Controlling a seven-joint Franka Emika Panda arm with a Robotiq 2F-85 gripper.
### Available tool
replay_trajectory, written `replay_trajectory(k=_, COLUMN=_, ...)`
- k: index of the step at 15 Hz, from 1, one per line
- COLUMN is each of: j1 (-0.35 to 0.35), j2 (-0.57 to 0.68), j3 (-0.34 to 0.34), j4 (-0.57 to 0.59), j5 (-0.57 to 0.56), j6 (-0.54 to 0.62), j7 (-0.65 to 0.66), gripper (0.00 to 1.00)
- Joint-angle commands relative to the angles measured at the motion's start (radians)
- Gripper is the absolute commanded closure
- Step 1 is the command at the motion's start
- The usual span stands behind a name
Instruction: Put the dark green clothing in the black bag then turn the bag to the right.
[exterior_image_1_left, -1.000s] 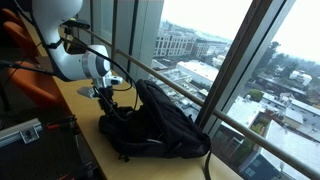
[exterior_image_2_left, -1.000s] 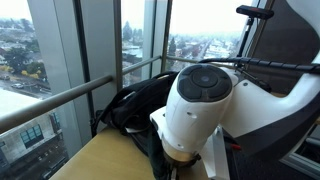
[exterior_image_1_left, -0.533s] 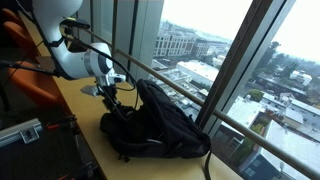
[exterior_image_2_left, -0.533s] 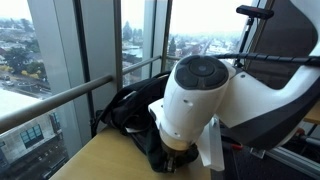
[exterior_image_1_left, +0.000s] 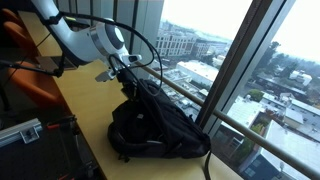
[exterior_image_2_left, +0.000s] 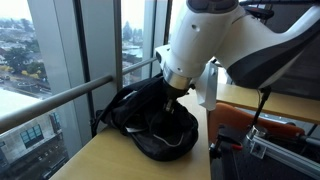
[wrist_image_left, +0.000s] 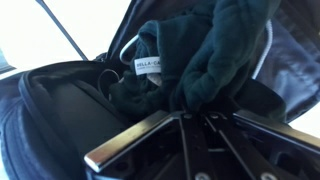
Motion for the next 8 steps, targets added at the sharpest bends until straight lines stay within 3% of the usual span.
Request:
replay_trajectory(k=1, j1=-0.025, j2=0.093, j3=0.004, j4=0.032, j5=-0.153, j6=-0.016, j7=0.132, gripper=0.99)
replay_trajectory(k=5, j1=-0.033, j2=0.252, j3=0.007, j4=0.118, j5=-0.306, j6=-0.046, j7=0.336, gripper=0.99)
replay_trajectory(k=8, j1=-0.056, j2=0.399, j3=-0.001, j4=0.284, j5=-0.373, j6=-0.107, j7=0.432, gripper=0.99)
